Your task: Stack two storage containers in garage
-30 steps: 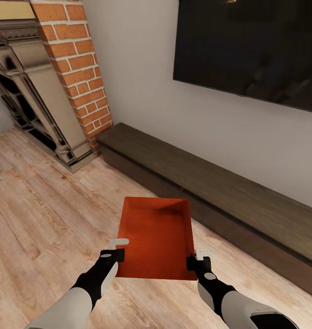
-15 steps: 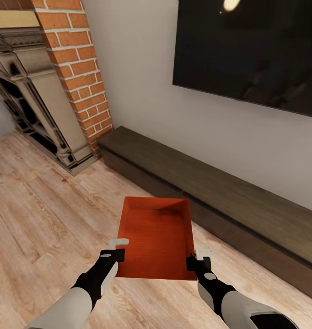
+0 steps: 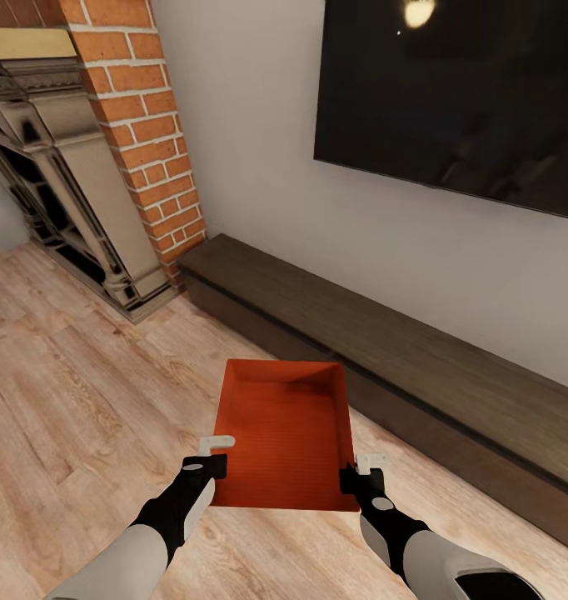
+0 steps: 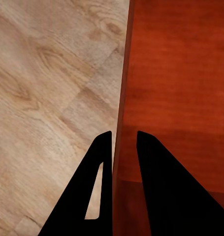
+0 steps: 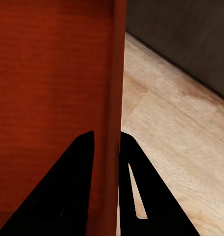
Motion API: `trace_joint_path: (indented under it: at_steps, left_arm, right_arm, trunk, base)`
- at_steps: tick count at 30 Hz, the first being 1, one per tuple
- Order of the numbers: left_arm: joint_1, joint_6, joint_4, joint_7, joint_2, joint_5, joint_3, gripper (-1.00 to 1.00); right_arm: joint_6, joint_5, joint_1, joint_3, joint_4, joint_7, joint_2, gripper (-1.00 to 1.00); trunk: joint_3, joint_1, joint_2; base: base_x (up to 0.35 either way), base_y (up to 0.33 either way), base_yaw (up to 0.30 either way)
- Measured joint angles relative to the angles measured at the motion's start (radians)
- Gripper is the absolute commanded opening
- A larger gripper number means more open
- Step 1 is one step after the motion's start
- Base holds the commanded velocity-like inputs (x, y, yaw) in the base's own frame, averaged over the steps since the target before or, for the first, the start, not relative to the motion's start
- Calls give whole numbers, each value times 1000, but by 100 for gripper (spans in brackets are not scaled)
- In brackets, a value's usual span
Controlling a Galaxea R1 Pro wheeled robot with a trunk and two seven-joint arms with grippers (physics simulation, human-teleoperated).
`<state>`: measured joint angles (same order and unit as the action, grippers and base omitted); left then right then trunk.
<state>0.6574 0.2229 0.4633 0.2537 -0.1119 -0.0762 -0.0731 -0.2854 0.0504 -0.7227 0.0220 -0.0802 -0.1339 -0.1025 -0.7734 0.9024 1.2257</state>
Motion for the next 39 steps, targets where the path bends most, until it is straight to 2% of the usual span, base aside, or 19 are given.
trace_joint_path:
  at_steps: [32, 39]
  left_arm:
    - [0, 1, 1, -1, 2, -1, -1, -100]
    - [0, 2, 2, -2, 2, -1, -1, -100]
  right_arm:
    - [1, 3, 0, 1, 0, -3, -1, -100]
    - [0, 3, 0, 0, -1, -3, -1, -100]
  trunk:
    - [0, 0, 0]
    - [22, -27, -49]
  base:
    - [0, 0, 0]
    - [0, 0, 0]
